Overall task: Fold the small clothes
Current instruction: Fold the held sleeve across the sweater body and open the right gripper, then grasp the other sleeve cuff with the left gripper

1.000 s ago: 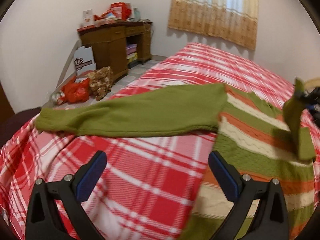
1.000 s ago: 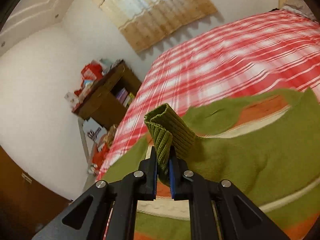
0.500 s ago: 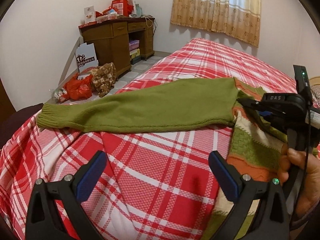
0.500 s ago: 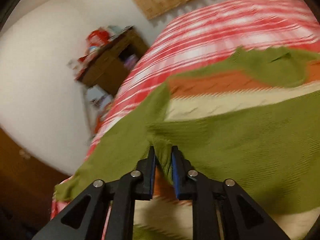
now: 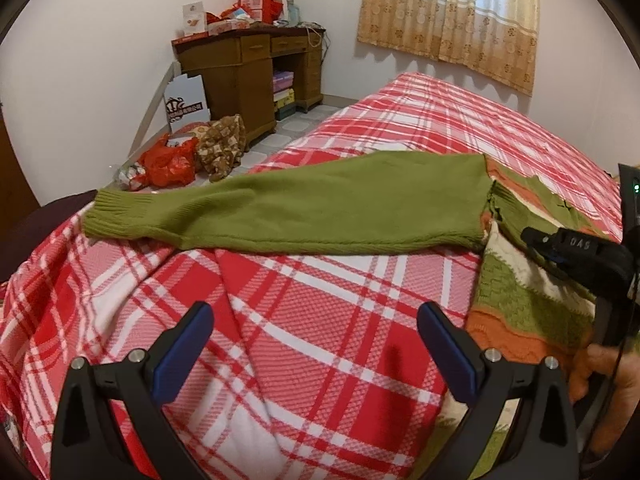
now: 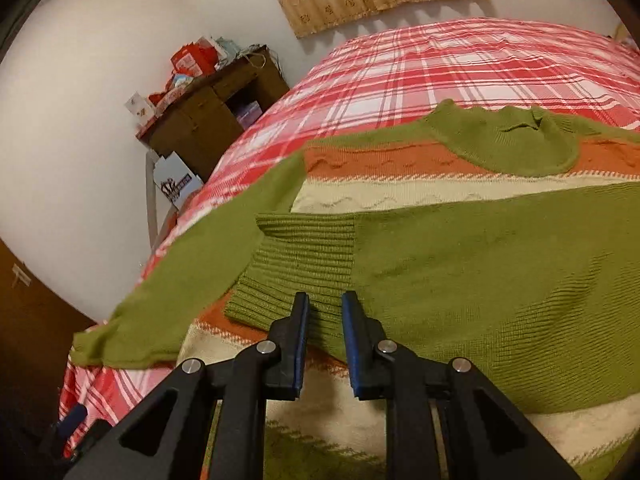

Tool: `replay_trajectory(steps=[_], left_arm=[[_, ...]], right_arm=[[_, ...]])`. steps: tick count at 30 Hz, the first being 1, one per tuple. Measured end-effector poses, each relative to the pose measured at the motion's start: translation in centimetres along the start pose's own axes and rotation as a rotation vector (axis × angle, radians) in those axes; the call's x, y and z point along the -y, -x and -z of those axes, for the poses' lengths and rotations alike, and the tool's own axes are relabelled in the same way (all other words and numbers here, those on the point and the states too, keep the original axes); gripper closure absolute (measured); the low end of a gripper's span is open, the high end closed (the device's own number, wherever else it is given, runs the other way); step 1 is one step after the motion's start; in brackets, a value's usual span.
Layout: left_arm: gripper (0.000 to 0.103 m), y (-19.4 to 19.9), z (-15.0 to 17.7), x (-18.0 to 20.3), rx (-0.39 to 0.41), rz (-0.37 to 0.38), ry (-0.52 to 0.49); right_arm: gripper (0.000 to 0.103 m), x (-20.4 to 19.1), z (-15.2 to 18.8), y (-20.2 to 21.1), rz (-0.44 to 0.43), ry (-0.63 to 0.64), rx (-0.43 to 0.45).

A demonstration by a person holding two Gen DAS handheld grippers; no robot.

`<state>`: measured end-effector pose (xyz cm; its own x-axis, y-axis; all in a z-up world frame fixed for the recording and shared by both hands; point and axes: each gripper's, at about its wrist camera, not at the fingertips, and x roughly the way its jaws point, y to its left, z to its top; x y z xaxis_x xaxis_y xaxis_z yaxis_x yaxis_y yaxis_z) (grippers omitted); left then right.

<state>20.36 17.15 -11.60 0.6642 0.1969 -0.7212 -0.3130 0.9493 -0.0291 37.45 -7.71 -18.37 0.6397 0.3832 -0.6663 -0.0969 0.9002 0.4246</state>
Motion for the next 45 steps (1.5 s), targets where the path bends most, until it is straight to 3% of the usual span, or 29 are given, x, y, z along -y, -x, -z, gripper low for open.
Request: replay_trajectory(steps=[5, 8, 11, 15, 19, 22, 24, 27, 30, 33, 35, 36, 37, 39, 42, 45], left_arm=[[0.000, 0.7, -0.3, 0.1, 0.004, 0.001, 0.005], [0.000, 1.4, -0.7, 1.5, 0.030, 0.018, -0.033], [0.000, 1.9, -1.7, 3.8, 0.062, 0.045, -0.079], [0.000, 2.3, -3.2, 7.3, 0.100, 0.097, -0.116], [0.000, 1.5, -4.5, 11.6, 0.136, 0.118, -0.155], [0.000, -0.5, -4.7, 14.3, 0.107, 0.110, -0.158], [0.000, -2.5, -4.3, 15.5, 0.055, 0.104, -0.151], [0.000, -5.3, -3.5, 17.0, -0.026, 0.054, -0.159], [0.000, -6.0, -2.7, 17.1, -0.041, 0.028, -0.159], [0.000, -5.4, -2.7, 17.3, -0.021, 0.015, -0.174], [0.000, -5.5, -2.5, 17.4, -0.026, 0.022, -0.187], [0.000, -5.4, -2.4, 17.4, -0.028, 0.029, -0.186], [0.000, -5.3, -2.4, 17.2, -0.031, 0.040, -0.180], [0.000, -4.9, -2.8, 16.5, -0.025, 0.050, -0.158], [0.000, -3.4, -2.8, 14.4, 0.007, 0.034, -0.126], [0.000, -1.8, -3.1, 9.2, 0.019, 0.001, -0.022]], right_arm=[[0.085, -0.4, -0.1, 1.1, 0.001, 0.022, -0.009], [0.085, 0.8, -0.8, 4.6, -0.004, -0.011, 0.068], [0.085, 3.0, -1.7, 8.3, 0.099, 0.009, 0.121], [0.085, 7.7, -2.3, 12.5, 0.311, 0.067, 0.159], [0.085, 14.0, -1.7, 15.0, 0.412, 0.013, 0.136], [0.085, 18.0, -0.4, 14.3, 0.474, -0.037, 0.037], [0.085, 19.0, 0.4, 15.1, 0.409, -0.020, 0.081], [0.085, 18.2, 0.0, 15.7, 0.464, 0.000, 0.087], [0.085, 16.8, -0.9, 16.2, 0.455, 0.038, 0.137], [0.082, 16.0, -0.9, 13.9, 0.463, 0.097, 0.096], [0.075, 16.7, 0.0, 12.3, 0.486, 0.115, 0.049], [0.073, 16.2, 0.1, 12.7, 0.489, 0.124, 0.069], [0.064, 16.0, 0.1, 12.8, 0.502, 0.129, 0.074], [0.062, 15.7, 0.2, 12.6, 0.525, 0.146, 0.069], [0.062, 15.9, 0.3, 12.3, 0.533, 0.154, 0.070], [0.061, 16.3, 0.3, 12.4, 0.513, 0.140, 0.074]])
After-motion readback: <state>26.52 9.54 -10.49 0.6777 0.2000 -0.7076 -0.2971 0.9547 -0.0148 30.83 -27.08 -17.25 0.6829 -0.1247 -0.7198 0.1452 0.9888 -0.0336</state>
